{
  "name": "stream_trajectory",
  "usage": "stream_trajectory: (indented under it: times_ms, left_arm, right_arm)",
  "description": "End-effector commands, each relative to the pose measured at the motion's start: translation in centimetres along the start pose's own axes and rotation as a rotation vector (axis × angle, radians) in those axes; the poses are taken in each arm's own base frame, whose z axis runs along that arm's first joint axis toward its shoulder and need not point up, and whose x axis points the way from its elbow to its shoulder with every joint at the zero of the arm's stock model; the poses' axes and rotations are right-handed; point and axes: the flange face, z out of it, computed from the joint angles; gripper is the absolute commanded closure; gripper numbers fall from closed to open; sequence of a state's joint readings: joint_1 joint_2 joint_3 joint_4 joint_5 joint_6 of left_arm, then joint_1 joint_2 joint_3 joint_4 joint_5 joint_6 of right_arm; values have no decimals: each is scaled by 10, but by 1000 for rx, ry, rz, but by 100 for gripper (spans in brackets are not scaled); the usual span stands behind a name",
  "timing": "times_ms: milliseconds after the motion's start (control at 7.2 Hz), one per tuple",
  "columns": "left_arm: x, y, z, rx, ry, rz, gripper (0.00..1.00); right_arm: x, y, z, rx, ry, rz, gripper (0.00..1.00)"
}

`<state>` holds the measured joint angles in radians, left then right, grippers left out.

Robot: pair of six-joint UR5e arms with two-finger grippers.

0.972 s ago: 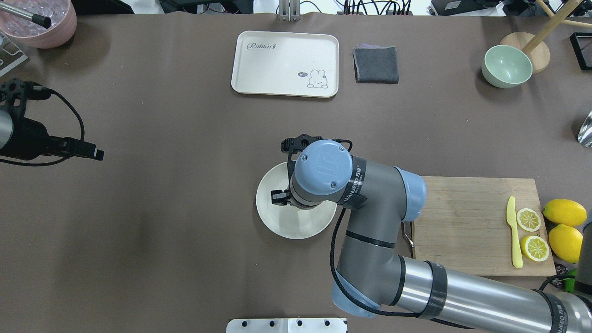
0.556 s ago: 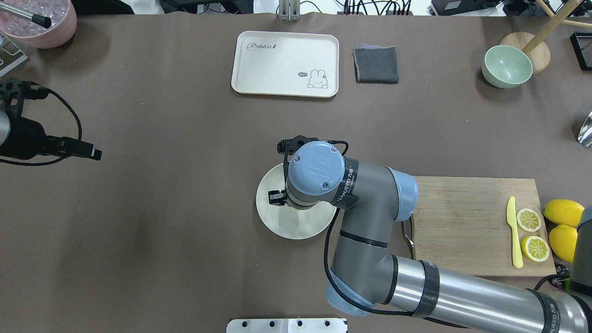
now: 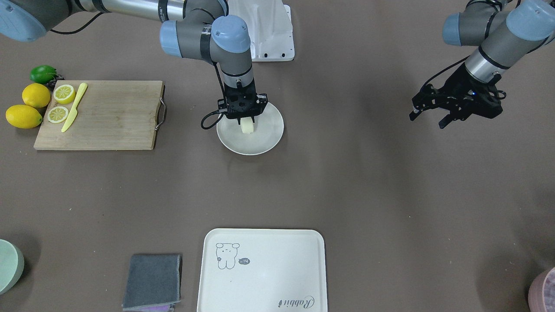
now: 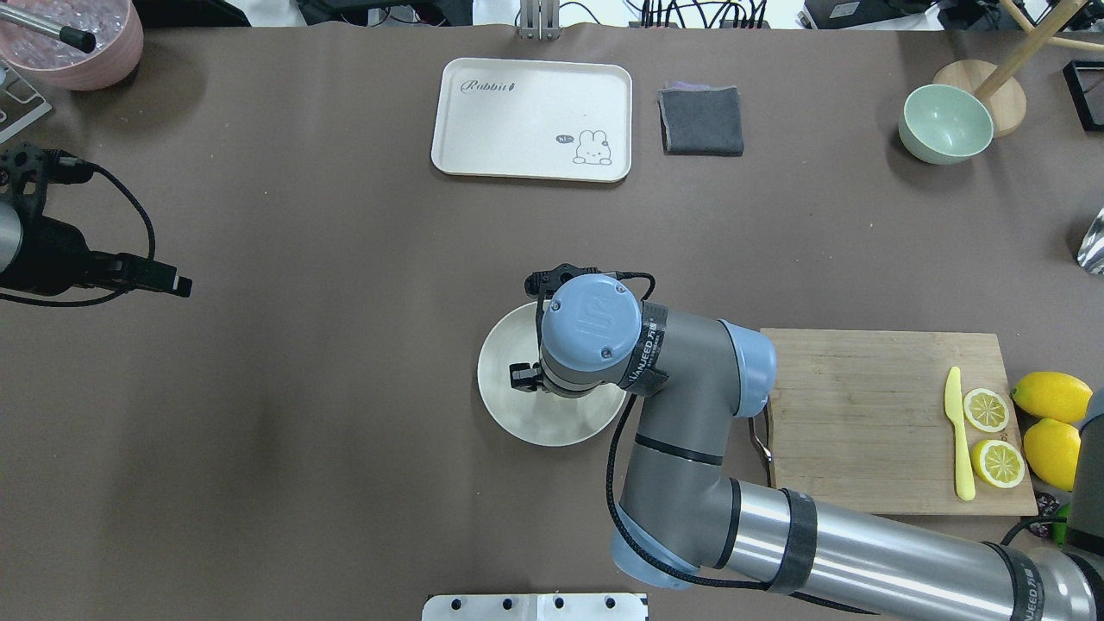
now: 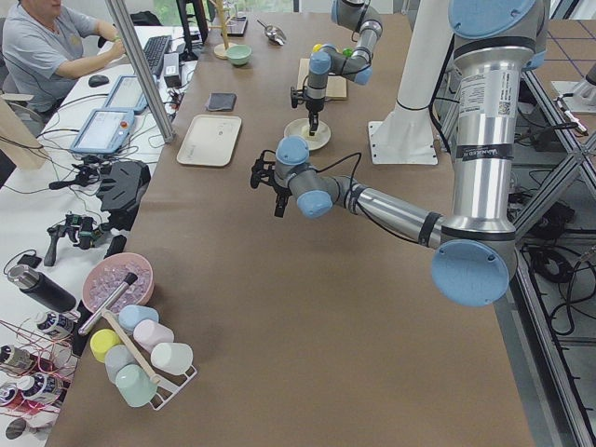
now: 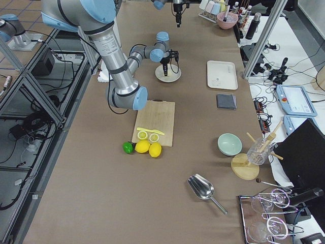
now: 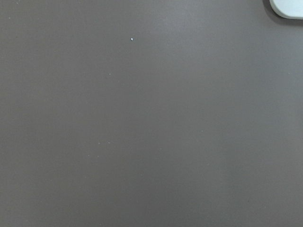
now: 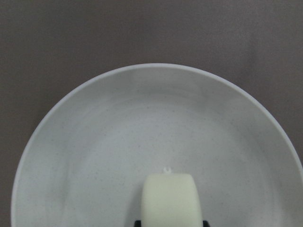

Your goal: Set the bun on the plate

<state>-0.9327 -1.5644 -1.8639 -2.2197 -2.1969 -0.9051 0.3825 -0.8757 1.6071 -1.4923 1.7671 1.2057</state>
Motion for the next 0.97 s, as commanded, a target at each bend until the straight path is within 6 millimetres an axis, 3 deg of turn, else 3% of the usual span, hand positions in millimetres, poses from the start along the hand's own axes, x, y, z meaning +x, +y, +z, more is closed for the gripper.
stream_trajectory:
  times_ms: [0,139,278,417,556,694,833]
  left_arm:
    - [1,-1,0,1,1,1,3]
    - [1,-1,-1,3,1,2,3]
    - [1,-1,-1,2,2,2,3]
    - [-2,1,-2,-1,-4,-5,3]
    - [-21,-8,-8,22,-32,-4,3]
    - [-62,-7,-21,24,-87,37,3]
    - [-109,-15,-49,-5,-169,121,3]
  right_arm:
    - [1,1,0,0,0,0,24]
    - [0,0,-3,2,-4,0,20]
    - [4,-9,-19,14,-20,8,19]
    - [49,-18,-61,29,-18,29,19]
    - [114,-30,-92,52,-2,15,13]
    - [186,-59,-117,53,17,-19,1]
    - [264,-95,-139,27,26,-56,0]
